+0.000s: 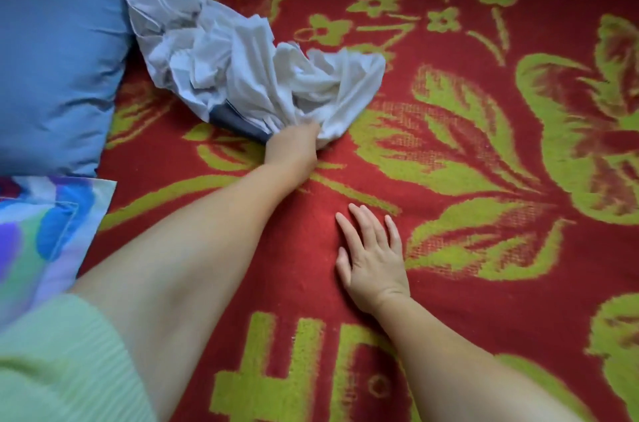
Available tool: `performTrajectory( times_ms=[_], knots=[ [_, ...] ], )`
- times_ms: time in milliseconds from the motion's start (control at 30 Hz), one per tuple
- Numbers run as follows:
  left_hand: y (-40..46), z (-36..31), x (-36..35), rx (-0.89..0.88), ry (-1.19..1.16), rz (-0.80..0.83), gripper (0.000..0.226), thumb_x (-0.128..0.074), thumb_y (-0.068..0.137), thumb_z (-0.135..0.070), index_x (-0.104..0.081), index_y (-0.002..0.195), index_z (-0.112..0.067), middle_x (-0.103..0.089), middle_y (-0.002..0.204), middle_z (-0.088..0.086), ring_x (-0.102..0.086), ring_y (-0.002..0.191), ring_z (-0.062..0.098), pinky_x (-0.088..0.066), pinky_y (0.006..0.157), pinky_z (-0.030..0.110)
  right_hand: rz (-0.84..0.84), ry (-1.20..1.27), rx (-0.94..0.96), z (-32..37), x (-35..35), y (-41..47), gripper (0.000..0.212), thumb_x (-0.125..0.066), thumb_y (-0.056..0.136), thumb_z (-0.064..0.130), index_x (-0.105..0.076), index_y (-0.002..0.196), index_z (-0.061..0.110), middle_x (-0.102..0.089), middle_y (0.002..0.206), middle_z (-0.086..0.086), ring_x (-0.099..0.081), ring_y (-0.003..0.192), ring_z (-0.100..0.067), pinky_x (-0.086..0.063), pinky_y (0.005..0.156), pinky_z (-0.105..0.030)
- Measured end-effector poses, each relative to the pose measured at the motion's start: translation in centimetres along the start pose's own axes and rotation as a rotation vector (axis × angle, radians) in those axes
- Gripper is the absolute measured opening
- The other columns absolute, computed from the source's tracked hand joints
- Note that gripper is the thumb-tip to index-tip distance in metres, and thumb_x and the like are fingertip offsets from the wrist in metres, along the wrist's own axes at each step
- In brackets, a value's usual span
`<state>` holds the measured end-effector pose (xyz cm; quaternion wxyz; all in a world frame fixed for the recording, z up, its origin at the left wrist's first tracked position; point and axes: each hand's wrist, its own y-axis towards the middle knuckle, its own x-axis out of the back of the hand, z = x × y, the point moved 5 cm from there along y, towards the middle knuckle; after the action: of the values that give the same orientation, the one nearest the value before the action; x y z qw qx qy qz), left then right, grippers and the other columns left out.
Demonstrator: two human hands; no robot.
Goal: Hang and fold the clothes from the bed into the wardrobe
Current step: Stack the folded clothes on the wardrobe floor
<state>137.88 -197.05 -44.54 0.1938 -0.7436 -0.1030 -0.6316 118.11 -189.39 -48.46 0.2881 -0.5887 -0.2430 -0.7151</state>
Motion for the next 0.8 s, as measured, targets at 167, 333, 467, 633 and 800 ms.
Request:
performTrajectory(
  times_ms=[167, 333, 467, 633, 800],
  knots=[
    [-11.9, 1.0, -2.7, -0.090, 0.103, 0.187, 0.025, -0.040, 0.093, -0.014, -0.054, 0.113, -0.012, -0.064, 0.114, 0.014, -0.059, 0.106, 0.032, -0.038, 0.083, 0.036, 0.139, 0.058, -0.055, -0.3, 0.2, 0.6, 0.058, -0.028, 0.089, 0.038, -0.052, 0.137, 0.017, -0.050, 0.142, -0.008, -0.042, 0.136, -0.023, -0.008, 0.116, -0.043],
    [-24.4, 1.7, -3.6, 0.056, -0.247, 0.514, 0.037, -0.036, 0.095, -0.013, -0.053, 0.127, -0.016, -0.057, 0.130, 0.009, -0.053, 0.116, 0.030, -0.041, 0.094, 0.036, 0.423, 0.462, -0.314, 0.9, 2.5, -1.6, 0.041, -0.047, 0.095, 0.029, -0.051, 0.134, 0.015, -0.052, 0.138, -0.009, -0.042, 0.131, -0.024, -0.023, 0.113, -0.036],
    [-31.5, -1.0, 1.6, 0.113, -0.475, 0.517, 0.021, -0.038, 0.092, -0.011, -0.058, 0.096, -0.013, -0.059, 0.112, 0.016, -0.055, 0.107, 0.035, -0.042, 0.084, 0.036, 0.479, 1.281, -0.601, 6.2, 10.1, -5.9, 0.044, -0.045, 0.088, 0.049, -0.065, 0.100, 0.012, -0.065, 0.100, -0.006, -0.059, 0.098, -0.026, -0.045, 0.095, -0.042],
    [-39.2, -3.4, 11.4, -0.038, -0.634, 0.406, 0.027, -0.044, 0.087, -0.008, -0.069, 0.091, -0.018, -0.068, 0.095, 0.005, -0.057, 0.102, 0.023, -0.042, 0.081, 0.030, 0.655, 1.114, -0.564, 12.0, 17.5, -13.5, 0.024, -0.060, 0.089, 0.027, -0.054, 0.107, 0.011, -0.059, 0.111, -0.013, -0.063, 0.099, -0.024, -0.052, 0.075, -0.024],
    [-46.3, -3.5, 18.9, -0.083, -0.895, 0.409, 0.017, -0.053, 0.094, -0.025, -0.069, 0.097, -0.022, -0.060, 0.078, -0.010, -0.053, 0.070, 0.000, -0.040, 0.068, 0.019, 0.390, 1.196, -0.608, 14.6, 26.9, -18.0, 0.021, -0.045, 0.089, 0.003, -0.061, 0.102, 0.000, -0.063, 0.097, -0.016, -0.061, 0.086, -0.026, -0.050, 0.078, -0.034]
  ],
)
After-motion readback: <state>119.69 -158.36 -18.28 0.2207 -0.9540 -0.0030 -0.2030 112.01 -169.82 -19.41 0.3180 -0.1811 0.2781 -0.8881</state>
